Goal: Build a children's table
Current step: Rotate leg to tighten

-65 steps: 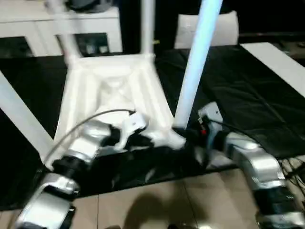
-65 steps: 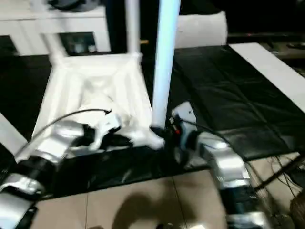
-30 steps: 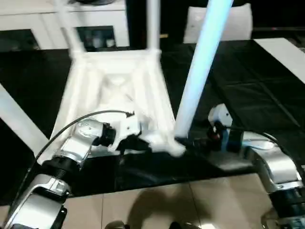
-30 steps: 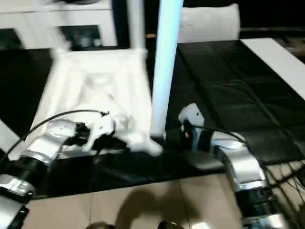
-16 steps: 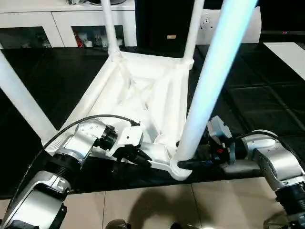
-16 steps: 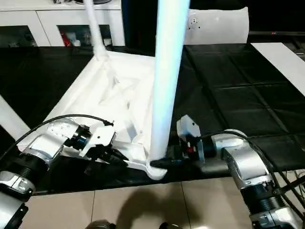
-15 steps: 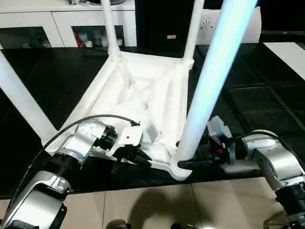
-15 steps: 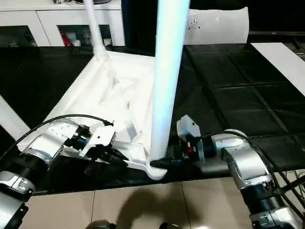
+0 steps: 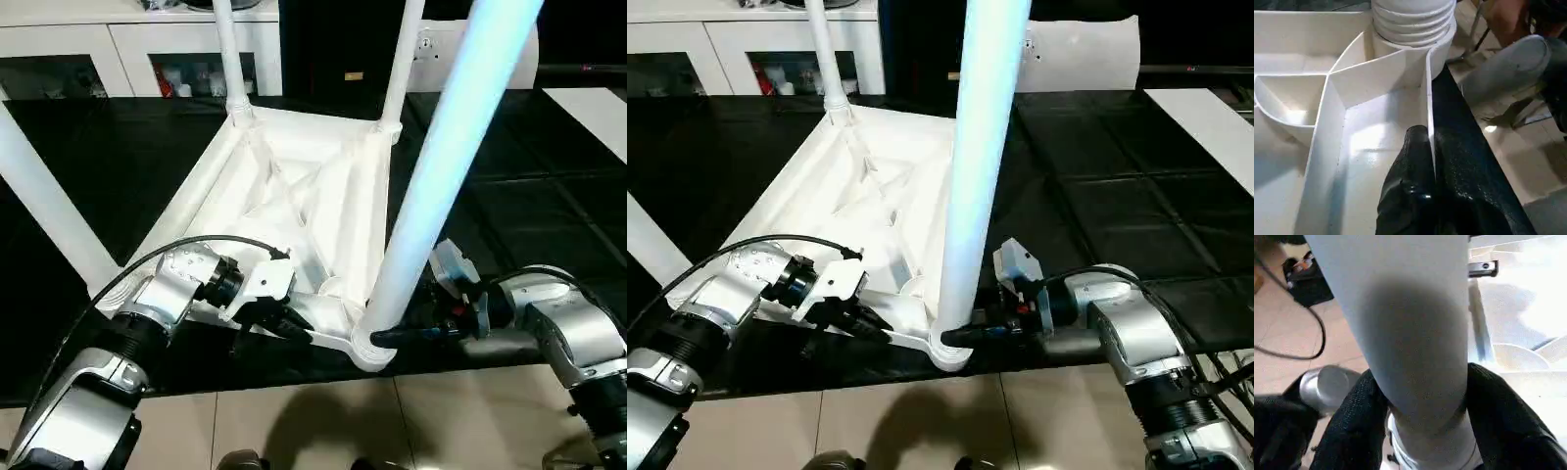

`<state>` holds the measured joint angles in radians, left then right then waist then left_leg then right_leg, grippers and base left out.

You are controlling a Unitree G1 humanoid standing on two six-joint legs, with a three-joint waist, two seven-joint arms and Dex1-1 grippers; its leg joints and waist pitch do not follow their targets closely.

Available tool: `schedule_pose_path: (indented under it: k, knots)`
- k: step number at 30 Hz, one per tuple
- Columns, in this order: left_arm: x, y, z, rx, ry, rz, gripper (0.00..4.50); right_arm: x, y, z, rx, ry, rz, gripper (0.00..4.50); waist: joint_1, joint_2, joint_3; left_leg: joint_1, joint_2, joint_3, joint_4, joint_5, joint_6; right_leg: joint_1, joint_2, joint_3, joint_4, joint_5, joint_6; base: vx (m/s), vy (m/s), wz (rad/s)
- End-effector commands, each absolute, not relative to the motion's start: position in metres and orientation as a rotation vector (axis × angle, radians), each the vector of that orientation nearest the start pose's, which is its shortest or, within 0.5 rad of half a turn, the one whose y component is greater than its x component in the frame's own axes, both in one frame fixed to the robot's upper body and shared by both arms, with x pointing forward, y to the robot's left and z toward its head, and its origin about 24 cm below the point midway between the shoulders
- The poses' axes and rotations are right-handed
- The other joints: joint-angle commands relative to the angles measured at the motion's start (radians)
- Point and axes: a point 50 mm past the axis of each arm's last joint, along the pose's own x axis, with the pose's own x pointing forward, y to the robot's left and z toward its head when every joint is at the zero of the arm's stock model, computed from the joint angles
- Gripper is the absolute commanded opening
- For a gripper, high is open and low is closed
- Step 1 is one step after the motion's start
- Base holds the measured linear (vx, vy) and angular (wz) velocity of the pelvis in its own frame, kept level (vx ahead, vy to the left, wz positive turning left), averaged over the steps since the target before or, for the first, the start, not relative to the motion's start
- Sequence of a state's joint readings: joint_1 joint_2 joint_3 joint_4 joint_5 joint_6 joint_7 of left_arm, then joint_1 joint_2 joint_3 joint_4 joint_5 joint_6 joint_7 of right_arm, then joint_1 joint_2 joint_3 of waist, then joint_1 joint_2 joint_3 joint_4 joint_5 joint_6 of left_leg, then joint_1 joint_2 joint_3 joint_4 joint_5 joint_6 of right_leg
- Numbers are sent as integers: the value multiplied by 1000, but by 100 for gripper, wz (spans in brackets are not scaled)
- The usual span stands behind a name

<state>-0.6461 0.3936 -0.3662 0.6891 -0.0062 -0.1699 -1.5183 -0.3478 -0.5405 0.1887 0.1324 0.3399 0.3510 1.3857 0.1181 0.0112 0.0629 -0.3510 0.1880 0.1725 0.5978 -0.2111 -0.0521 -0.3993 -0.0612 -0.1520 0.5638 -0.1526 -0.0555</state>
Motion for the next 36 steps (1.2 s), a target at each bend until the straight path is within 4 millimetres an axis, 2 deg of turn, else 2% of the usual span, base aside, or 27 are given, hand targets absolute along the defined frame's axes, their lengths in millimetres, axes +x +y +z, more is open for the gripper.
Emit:
schedule_pose_path:
  k: [1, 2, 4, 5, 7, 8, 9, 10, 11, 12, 13, 14, 15, 19, 21, 22, 25, 26, 29, 31, 34, 36]
  knots:
    - [314, 116, 68, 528, 311, -1671, 0, 264, -151, 85, 1, 333, 1506, 200, -9, -10, -65, 7, 61, -17, -67, -83, 95, 62, -105, 73, -69, -330, -82, 0, 0, 0]
    - [317, 113, 69, 505, 307, -1624, 0, 267, -145, 84, 15, 319, 1435, 200, -11, -8, -61, 8, 60, -17, -69, -92, 84, 61, -105, 73, -74, -354, -74, 0, 0, 0]
    - [322, 109, 70, 493, 306, -1551, 0, 271, -136, 84, 19, 304, 1348, 200, -16, -10, -59, 9, 53, -16, -69, -113, 69, 61, -104, 69, -84, -408, -54, 0, 0, 0]
    - [324, 108, 70, 487, 315, -1524, 0, 273, -132, 83, 21, 305, 1314, 200, -19, -6, -58, 9, 51, -16, -70, -117, 62, 61, -104, 70, -85, -420, -47, 0, 0, 0]
    - [329, 99, 70, 455, 319, -1441, 0, 283, -117, 79, 63, 308, 1140, 200, -32, -8, -55, 9, 47, -18, -71, -125, 45, 59, -102, 65, -91, -449, -36, 0, 0, 0]
    - [333, 91, 73, 400, 312, -1375, 0, 288, -108, 78, 119, 306, 1047, 200, -46, -11, -55, 0, 43, -22, -72, -127, 32, 66, -102, 60, -92, -471, -22, 0, 0, 0]
    - [334, 88, 73, 377, 312, -1353, 0, 289, -106, 78, 139, 310, 1021, 200, -60, -7, -54, 4, 44, -23, -72, -138, 22, 62, -103, 56, -99, -488, -17, 0, 0, 0]
    - [337, 82, 74, 361, 304, -1299, 0, 292, -97, 76, 143, 316, 973, 200, -71, -8, -57, 6, 41, -24, -69, -136, 27, 64, -104, 59, -99, -474, -21, 0, 0, 0]
    - [338, 81, 74, 360, 303, -1294, 0, 292, -97, 76, 143, 316, 969, 200, -75, -3, -59, 1, 42, -25, -69, -127, 32, 67, -103, 61, -95, -450, -28, 0, 0, 0]
    - [342, 70, 74, 348, 289, -1204, 0, 297, -81, 74, 125, 314, 883, 200, -85, -7, -59, -4, 41, -24, -68, -124, 46, 67, -101, 61, -95, -426, -36, 0, 0, 0]
    - [343, 68, 75, 347, 286, -1192, 0, 298, -80, 73, 121, 314, 869, 199, -91, -6, -56, -3, 42, -22, -67, -126, 44, 60, -99, 62, -94, -428, -40, 0, 0, 0]
    - [344, 65, 75, 344, 279, -1161, 0, 300, -76, 72, 112, 315, 835, 199, -95, -5, -60, 1, 35, -21, -64, -125, 46, 63, -101, 60, -98, -439, -42, 0, 0, 0]
    - [347, 57, 75, 327, 266, -1090, 0, 307, -69, 68, 89, 328, 741, 199, -99, -8, -60, -2, 31, -17, -63, -109, 60, 63, -99, 61, -98, -437, -44, 0, 0, 0]
    - [349, 52, 76, 341, 262, -1022, 0, 312, -61, 68, 90, 332, 641, 199, -97, -3, -63, 1, 38, -19, -65, -83, 74, 62, -97, 66, -92, -392, -48, 0, 0, 0]
    - [349, 52, 77, 347, 261, -1016, 0, 312, -59, 71, 98, 309, 649, 252, -95, 0, -68, 0, 48, -23, -66, -65, 88, 65, -101, 70, -79, -312, -71, 0, 0, 0]
    - [348, 53, 76, 356, 261, -1020, 0, 311, -60, 73, 106, 289, 660, 252, -94, 0, -68, -1, 49, -23, -67, -57, 95, 66, -101, 72, -73, -277, -85, 0, 0, 0]
    - [347, 60, 74, 375, 261, -1041, 0, 309, -64, 76, 111, 245, 674, 295, -93, 3, -67, 1, 47, -20, -67, -76, 95, 67, -103, 74, -74, -280, -98, 0, 0, 0]
    - [346, 62, 74, 383, 256, -1052, 0, 309, -67, 76, 108, 237, 673, 295, -93, 2, -67, 1, 47, -20, -67, -78, 95, 67, -104, 74, -75, -281, -99, 0, 0, 0]
    - [342, 76, 72, 427, 233, -1138, 0, 306, -86, 78, 80, 198, 699, 306, -88, -1, -70, -2, 47, -22, -67, -74, 105, 72, -105, 75, -72, -264, -96, 0, 0, 0]
    - [340, 80, 71, 440, 223, -1179, 0, 305, -93, 79, 73, 188, 717, 337, -89, 0, -70, -4, 50, -21, -66, -61, 118, 72, -103, 77, -65, -228, -100, 0, 0, 0]
    - [333, 95, 67, 497, 246, -1286, 0, 299, -113, 82, 23, 164, 820, 356, -83, 0, -70, -2, 49, -18, -65, -74, 119, 73, -104, 77, -68, -259, -100, 0, 0, 0]
    - [328, 102, 66, 503, 254, -1368, 0, 295, -125, 82, -31, 165, 897, 390, -77, 1, -70, 1, 52, -19, -65, -73, 118, 70, -104, 77, -67, -262, -98, 0, 0, 0]
